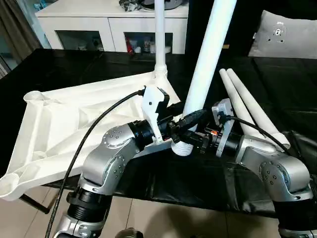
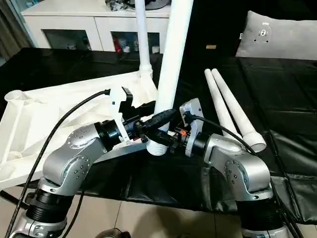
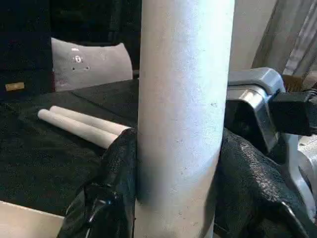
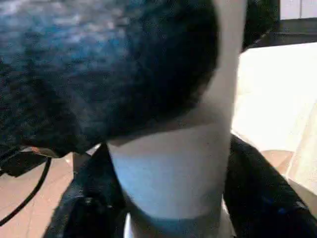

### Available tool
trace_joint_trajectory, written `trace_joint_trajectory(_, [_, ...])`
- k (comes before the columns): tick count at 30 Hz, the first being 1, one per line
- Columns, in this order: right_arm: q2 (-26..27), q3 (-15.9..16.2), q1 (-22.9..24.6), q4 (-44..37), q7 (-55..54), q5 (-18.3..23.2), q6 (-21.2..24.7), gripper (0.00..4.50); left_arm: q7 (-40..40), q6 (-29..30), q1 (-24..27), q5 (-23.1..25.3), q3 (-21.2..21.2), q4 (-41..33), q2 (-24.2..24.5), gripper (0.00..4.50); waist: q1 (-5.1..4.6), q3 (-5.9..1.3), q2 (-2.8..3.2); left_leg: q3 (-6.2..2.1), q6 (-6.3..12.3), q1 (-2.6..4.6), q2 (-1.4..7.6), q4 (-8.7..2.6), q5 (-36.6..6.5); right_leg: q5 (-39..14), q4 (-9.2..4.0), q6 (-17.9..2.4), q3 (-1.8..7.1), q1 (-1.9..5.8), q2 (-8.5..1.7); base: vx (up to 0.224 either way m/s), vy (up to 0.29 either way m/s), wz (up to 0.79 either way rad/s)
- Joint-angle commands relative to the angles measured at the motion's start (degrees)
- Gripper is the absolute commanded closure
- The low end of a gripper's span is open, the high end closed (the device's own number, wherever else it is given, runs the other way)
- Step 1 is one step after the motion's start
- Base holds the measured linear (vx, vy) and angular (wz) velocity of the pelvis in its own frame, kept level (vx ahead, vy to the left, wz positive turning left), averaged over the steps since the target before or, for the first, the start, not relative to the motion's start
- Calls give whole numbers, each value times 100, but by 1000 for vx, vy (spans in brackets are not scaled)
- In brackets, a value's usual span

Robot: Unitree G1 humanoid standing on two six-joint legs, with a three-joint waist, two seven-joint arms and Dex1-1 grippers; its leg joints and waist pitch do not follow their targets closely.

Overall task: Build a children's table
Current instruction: Insert table leg to table base

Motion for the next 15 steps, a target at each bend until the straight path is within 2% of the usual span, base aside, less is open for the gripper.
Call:
trace_joint_trajectory(1, [-38, -38, -114, -92, -61, 11, 41, 221, -93, 15, 30, -34, -59, -145, 41, 257, 4, -442, -140, -98, 163, 64, 234, -344, -967, -1815, -498, -785, 218, 266, -398, 0, 0, 0])
trace_joint_trajectory(5, [-44, -32, -89, -96, -44, 2, 28, 245, -128, -12, 26, -8, -95, -126, 97, 257, 3, -437, -140, -98, 163, 71, 237, -346, -987, -1851, -503, -778, 218, 260, -398, 0, 0, 0])
trace_joint_trajectory(10, [-25, -11, -73, -94, -69, -18, 4, 255, -102, 102, 62, 11, -153, -207, 159, 257, 2, -438, -135, -99, 151, 70, 237, -345, -985, -1855, -499, -779, 219, 260, -397, 0, 0, 0])
trace_joint_trajectory(11, [-21, -10, -79, -86, -74, -22, 4, 255, -98, 131, 62, -26, -136, -204, 142, 201, 4, -440, -134, -98, 146, 71, 234, -344, -987, -1863, -497, -781, 216, 262, -397, 0, 0, 0])
trace_joint_trajectory(12, [-18, -1, -81, -75, -86, -34, 9, 255, -115, 166, 60, -76, -113, -213, 141, 187, 3, -437, -134, -99, 145, 74, 236, -347, -999, -1878, -499, -780, 216, 259, -395, 0, 0, 0])
trace_joint_trajectory(15, [-16, 17, -74, -52, -150, -74, 39, 256, -258, 201, 75, -115, -169, -257, 253, 187, 7, -444, -142, -100, 153, 62, 226, -341, -932, -1823, -489, -775, 218, 269, -397, 0, 0, 0])
